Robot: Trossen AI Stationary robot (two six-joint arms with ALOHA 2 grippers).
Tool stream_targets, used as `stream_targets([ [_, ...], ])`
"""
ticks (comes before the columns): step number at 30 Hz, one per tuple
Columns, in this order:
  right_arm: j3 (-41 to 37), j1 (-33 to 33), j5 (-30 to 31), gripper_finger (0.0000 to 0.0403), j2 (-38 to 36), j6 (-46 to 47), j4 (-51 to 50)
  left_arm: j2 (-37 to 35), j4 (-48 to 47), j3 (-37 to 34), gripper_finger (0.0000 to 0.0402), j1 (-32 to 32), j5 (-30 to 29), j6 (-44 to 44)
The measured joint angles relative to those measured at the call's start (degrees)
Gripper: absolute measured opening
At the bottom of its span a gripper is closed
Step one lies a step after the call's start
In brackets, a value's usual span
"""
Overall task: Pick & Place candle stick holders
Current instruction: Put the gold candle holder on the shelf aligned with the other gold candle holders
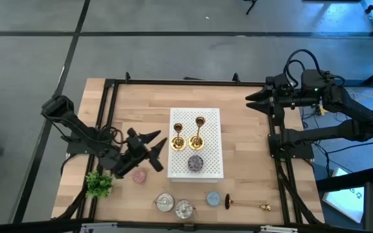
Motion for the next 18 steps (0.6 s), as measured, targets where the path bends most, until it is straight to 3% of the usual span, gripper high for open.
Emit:
stream_targets([
  [9,-1.5,2.3,1.0,0.0162,0.6,16.8,-2.5,-5.7,-0.2,0.0,0.0182,-6.8,-0.6,-20.0],
  [12,-2.4,4.9,4.0,0.0162,0.8,24.6,-6.1,-7.9,-0.4,0.0,0.0182,-7.6,-0.6,-21.8],
  [18,-4.4,13.9,13.3,0.0162,2.4,31.3,-9.7,-13.5,-5.8,0.0,0.0182,-6.2,-2.5,-20.7],
])
